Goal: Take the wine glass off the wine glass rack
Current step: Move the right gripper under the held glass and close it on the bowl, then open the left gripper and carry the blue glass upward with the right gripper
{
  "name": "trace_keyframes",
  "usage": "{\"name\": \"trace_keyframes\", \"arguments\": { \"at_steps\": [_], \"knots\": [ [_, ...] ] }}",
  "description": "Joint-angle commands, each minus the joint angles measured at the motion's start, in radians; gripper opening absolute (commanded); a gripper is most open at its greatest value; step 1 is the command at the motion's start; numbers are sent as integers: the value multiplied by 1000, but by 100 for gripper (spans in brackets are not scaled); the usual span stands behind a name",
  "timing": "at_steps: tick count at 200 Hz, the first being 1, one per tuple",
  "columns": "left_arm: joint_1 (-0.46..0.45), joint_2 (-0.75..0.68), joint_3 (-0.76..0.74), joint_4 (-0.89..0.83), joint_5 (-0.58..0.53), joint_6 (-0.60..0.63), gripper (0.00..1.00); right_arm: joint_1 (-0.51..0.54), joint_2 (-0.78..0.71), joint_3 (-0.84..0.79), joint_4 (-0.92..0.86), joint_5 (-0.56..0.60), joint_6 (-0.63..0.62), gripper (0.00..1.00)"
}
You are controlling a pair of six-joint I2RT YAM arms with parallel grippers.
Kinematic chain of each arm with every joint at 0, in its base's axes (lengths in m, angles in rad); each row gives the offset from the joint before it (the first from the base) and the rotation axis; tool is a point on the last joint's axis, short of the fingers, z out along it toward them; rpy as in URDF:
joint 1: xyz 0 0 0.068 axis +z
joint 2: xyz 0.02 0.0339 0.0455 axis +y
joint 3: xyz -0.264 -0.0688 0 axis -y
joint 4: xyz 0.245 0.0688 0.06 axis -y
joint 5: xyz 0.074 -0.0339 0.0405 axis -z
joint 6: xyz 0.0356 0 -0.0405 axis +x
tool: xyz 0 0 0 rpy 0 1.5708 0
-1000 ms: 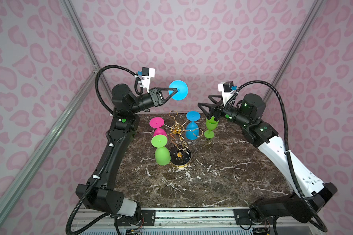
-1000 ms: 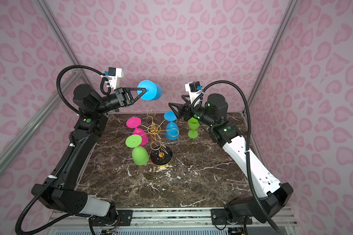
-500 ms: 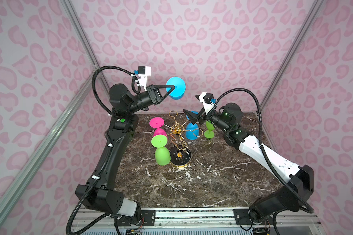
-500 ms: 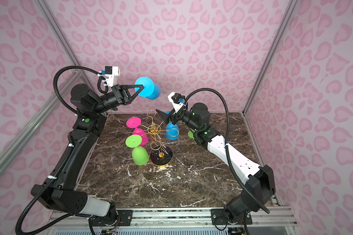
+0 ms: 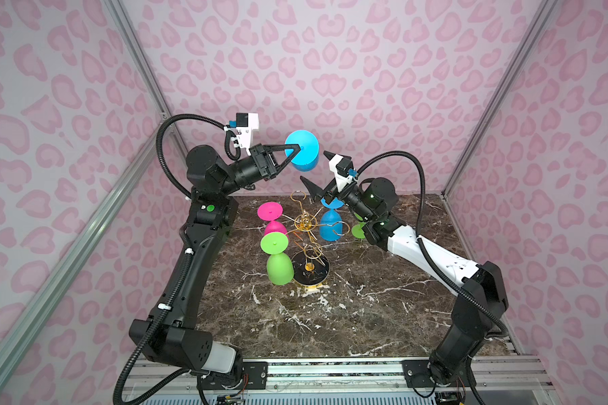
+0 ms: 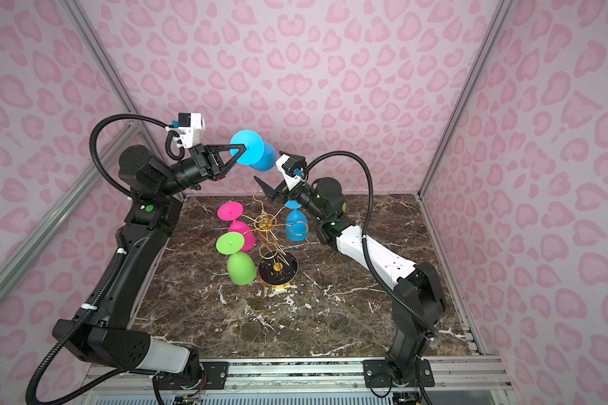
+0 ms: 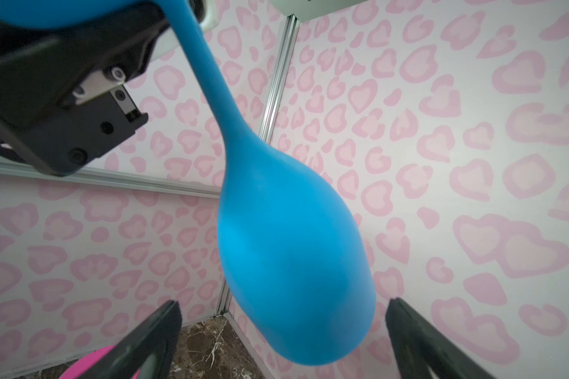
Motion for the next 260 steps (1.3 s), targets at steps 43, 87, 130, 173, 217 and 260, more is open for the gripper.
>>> {"name": "trace_keyframes", "arguments": {
  "at_steps": [43,87,130,173,217,260],
  "knots": [
    [2,-3,-15,90,1,-44,4,8,47,43,87,52,-8,99],
    [1,-3,-17,108,-2,-77,4,11,72,81,75,37,-6,99],
    [0,-5,-24,129,-2,-105,4,12,103,125,57,23,11,97],
    [-1,3,-36,179,7,-155,4,12,130,174,16,-1,25,92],
    [-2,1,-45,208,12,-181,4,12,144,190,1,-10,34,88],
    [-1,4,-46,216,9,-194,4,14,141,192,-9,-18,42,82]
  ]
}}
